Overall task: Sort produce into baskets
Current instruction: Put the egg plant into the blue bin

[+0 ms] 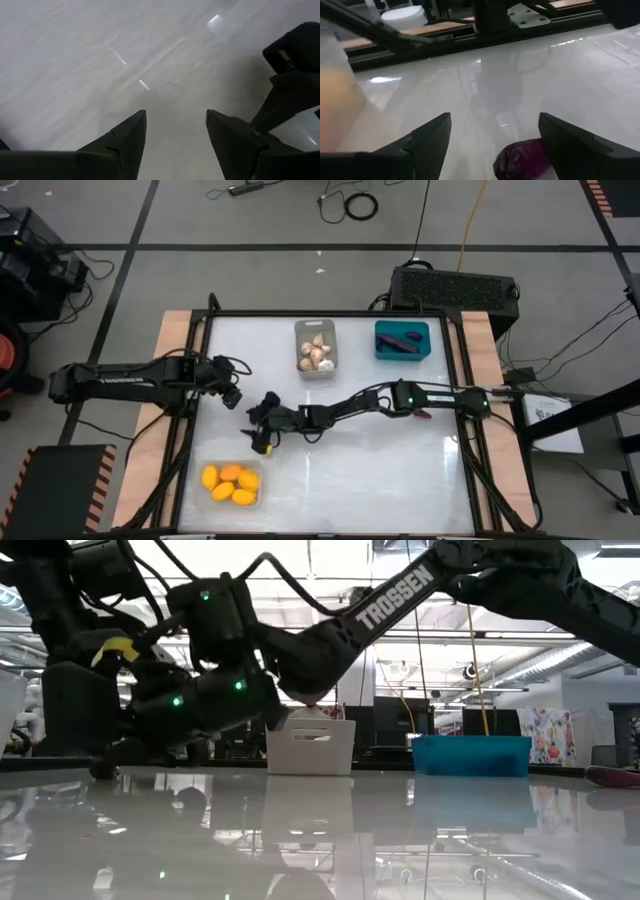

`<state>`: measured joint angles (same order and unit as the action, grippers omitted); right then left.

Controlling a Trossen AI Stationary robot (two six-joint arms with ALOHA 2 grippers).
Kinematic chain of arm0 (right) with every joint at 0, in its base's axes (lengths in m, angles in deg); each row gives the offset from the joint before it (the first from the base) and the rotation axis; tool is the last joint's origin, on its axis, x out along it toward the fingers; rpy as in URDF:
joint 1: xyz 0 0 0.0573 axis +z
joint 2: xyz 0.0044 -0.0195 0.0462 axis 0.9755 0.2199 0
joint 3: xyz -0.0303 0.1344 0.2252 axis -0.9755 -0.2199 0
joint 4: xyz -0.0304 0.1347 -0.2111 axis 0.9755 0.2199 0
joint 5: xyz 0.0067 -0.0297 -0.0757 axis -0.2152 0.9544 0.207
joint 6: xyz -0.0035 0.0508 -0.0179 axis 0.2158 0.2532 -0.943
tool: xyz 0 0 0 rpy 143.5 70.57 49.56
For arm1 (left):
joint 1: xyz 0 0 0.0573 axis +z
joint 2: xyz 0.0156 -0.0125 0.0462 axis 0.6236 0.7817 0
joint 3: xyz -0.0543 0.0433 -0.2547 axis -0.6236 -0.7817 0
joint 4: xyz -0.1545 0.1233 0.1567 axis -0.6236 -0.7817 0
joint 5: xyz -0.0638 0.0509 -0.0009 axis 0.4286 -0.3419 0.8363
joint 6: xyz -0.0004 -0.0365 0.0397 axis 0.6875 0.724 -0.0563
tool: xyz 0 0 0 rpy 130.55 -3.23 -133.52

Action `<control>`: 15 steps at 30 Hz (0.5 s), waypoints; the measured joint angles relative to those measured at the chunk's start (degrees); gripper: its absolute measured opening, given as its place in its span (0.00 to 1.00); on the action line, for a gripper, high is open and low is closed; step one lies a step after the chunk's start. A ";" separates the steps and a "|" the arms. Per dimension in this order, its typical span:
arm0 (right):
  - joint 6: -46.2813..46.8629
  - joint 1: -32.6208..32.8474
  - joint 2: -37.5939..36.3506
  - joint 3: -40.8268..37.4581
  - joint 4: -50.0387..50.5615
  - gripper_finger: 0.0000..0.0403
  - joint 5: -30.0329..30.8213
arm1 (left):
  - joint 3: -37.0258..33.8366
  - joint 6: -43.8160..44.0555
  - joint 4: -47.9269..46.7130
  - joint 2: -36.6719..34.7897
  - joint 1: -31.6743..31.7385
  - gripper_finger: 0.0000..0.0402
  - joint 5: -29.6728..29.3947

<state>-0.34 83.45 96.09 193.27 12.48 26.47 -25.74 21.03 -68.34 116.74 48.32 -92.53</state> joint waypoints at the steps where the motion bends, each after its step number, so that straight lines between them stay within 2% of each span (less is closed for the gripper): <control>1: -0.54 0.03 0.16 0.01 -0.19 0.73 -0.10 | 0.00 0.03 -0.18 -0.02 0.00 0.53 0.00; 3: -1.47 0.12 0.16 0.06 0.96 0.73 0.72 | 0.00 0.11 -0.67 -0.02 0.00 0.53 0.00; 7: -4.26 0.29 0.15 0.07 2.57 0.73 7.98 | 0.00 1.37 -0.80 -0.02 0.00 0.53 -0.09; 15: -5.71 0.30 0.19 0.03 1.24 0.73 8.43 | -0.02 1.41 -0.78 -0.02 0.00 0.53 -0.21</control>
<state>-6.05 83.75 96.28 193.29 13.71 34.90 -25.76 22.44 -69.12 116.72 48.32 -92.73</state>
